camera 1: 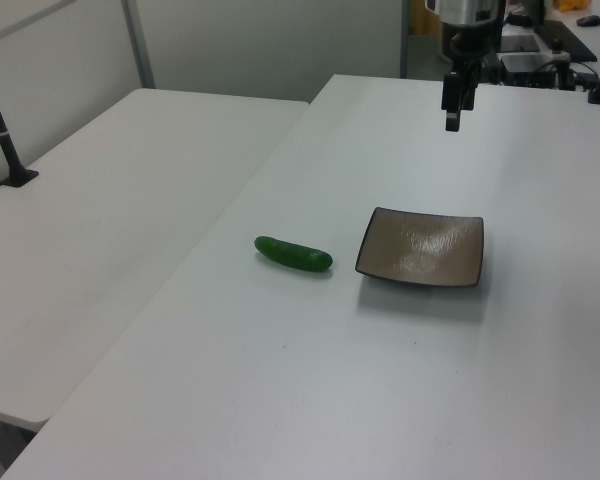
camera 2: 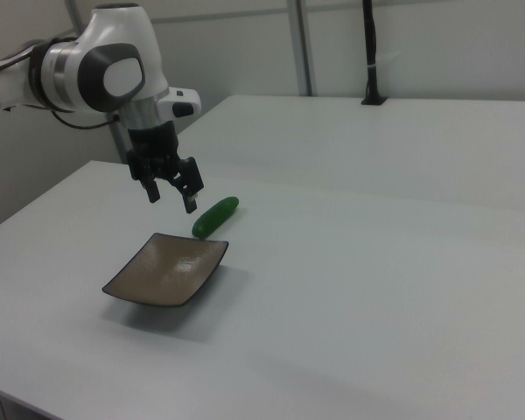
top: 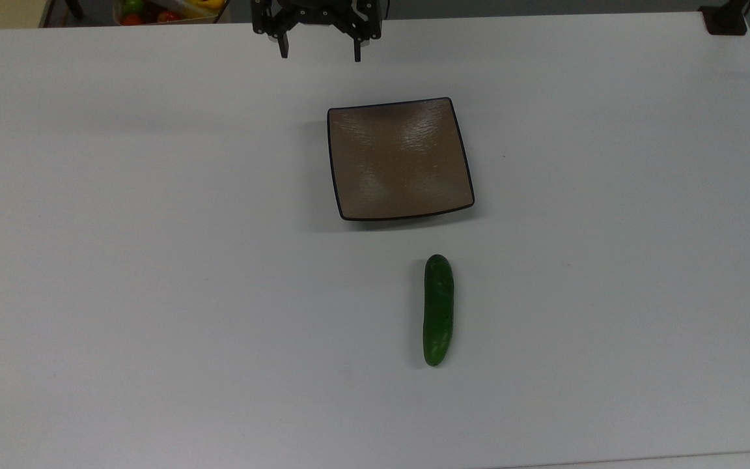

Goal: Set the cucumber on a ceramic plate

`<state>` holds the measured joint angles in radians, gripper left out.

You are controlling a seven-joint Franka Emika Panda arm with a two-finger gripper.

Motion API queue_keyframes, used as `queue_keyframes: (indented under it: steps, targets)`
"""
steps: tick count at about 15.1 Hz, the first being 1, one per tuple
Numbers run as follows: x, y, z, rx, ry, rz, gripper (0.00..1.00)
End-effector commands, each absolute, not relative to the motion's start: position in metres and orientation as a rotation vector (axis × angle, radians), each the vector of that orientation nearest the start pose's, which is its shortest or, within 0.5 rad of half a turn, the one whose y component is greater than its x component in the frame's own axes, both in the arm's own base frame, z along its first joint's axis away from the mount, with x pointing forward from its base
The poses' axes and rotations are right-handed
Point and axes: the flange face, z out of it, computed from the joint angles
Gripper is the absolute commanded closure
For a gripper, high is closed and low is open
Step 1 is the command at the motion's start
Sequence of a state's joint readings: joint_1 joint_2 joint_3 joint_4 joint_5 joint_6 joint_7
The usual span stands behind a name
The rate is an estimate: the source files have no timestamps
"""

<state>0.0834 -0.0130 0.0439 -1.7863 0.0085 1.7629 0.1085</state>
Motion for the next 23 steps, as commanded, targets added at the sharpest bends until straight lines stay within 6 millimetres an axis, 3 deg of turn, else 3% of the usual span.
queue_keyframes:
  steps: [1, 4, 7, 8, 10, 12, 13, 15, 17, 23]
  targets:
    - [0.558, 0.077, 0.540, -3.126, -0.021, -0.002, 0.00]
    - [0.572, 0.084, 0.535, -3.124, 0.081, -0.005, 0.00]
    - [0.594, 0.089, 0.536, -3.093, 0.128, -0.154, 0.00]
    - [0.604, 0.093, 0.544, -3.047, 0.230, -0.277, 0.00]
    - [0.632, 0.103, 0.536, -2.986, 0.394, -0.397, 0.00]
    - [0.661, 0.116, 0.532, -2.950, 0.470, -0.416, 0.00]
    - [0.680, 0.120, 0.524, -2.928, 0.528, -0.417, 0.00]
    - [0.703, 0.150, 0.490, -2.926, 0.553, -0.382, 0.00]
    - [0.712, 0.174, 0.464, -2.939, 0.509, -0.390, 0.00]
    - [0.738, 0.211, 0.383, -2.939, 0.471, -0.427, 0.00]
